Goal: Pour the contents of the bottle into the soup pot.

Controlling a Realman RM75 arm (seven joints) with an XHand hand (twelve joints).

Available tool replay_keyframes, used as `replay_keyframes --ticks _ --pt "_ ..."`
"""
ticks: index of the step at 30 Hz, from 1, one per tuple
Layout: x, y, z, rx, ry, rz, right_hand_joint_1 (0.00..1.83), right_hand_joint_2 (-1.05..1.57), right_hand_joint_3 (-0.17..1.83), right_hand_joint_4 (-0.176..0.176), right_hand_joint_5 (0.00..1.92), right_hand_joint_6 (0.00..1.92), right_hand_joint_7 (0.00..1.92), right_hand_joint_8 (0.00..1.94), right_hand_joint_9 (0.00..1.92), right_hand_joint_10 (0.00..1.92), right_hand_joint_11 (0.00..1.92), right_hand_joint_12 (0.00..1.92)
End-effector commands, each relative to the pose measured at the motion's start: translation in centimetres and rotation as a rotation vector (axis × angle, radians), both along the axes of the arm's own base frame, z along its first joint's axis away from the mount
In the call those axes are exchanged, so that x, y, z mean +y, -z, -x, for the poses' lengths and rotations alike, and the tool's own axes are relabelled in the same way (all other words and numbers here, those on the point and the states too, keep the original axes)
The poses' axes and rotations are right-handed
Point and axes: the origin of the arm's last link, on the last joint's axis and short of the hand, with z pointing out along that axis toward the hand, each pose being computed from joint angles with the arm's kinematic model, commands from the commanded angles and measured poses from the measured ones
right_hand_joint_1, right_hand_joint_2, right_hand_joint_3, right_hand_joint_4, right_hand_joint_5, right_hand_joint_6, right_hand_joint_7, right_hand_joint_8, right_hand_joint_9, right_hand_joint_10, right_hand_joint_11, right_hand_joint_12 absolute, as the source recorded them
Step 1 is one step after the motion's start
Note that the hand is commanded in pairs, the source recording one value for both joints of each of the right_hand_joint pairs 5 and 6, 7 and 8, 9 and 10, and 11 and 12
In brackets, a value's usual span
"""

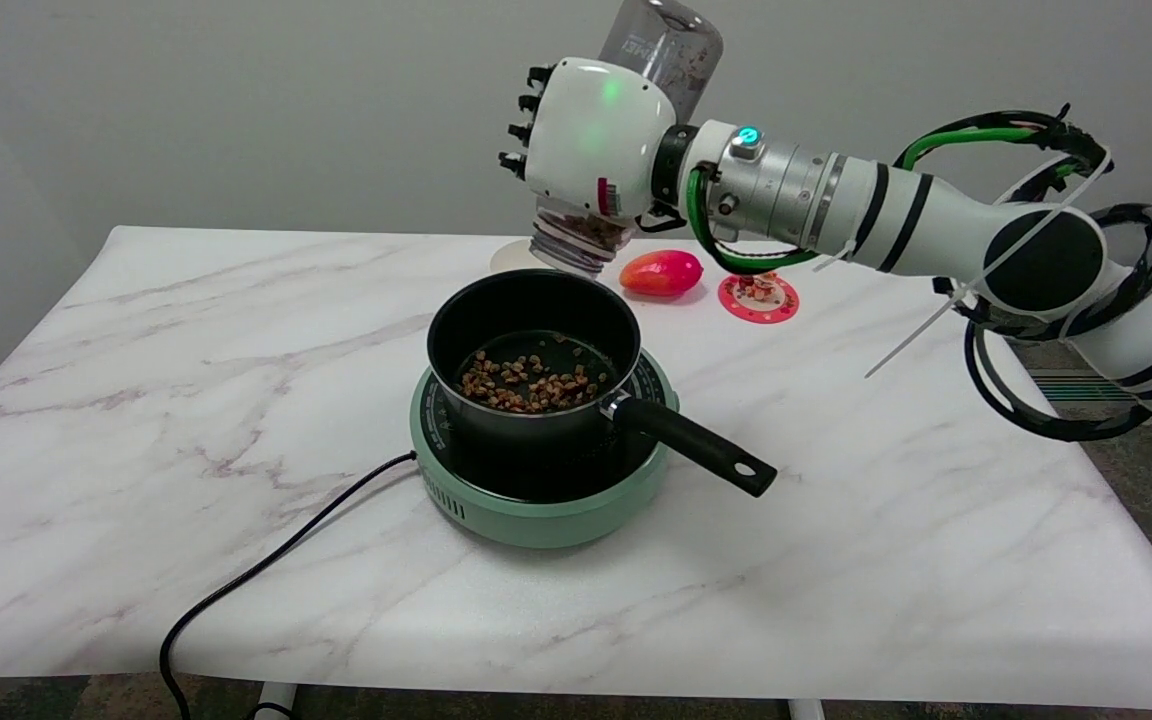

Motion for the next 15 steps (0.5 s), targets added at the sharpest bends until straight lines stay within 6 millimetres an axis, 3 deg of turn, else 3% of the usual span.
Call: replay_keyframes --ticks 1,6,7,9,15 --pt "0.2 2.3 -1.9 0.059 -0.066 -0.071 1.57 0.72 0.82 0.0 1.92 1.92 1.92 1.92 1.4 1.4 1.19 1.19" --pt "0.0 2.5 -1.8 0.078 -0.076 -0.067 1.57 0.75 0.8 0.0 1.92 1.92 1.92 1.92 1.4 1.4 1.19 1.19" --pt "3.0 5.4 -1.3 0.18 -0.106 -0.167 1.57 0.76 0.8 0.0 1.92 1.92 1.92 1.92 1.41 1.41 1.19 1.19" --pt "-0.1 2.4 -1.9 0.08 -0.078 -0.064 1.56 0.77 0.79 0.0 1.92 1.92 1.92 1.92 1.41 1.41 1.19 1.19" --pt "-0.3 2.3 -1.8 0.082 -0.075 -0.058 1.56 0.79 0.78 0.0 1.92 1.92 1.92 1.92 1.41 1.41 1.2 1.2"
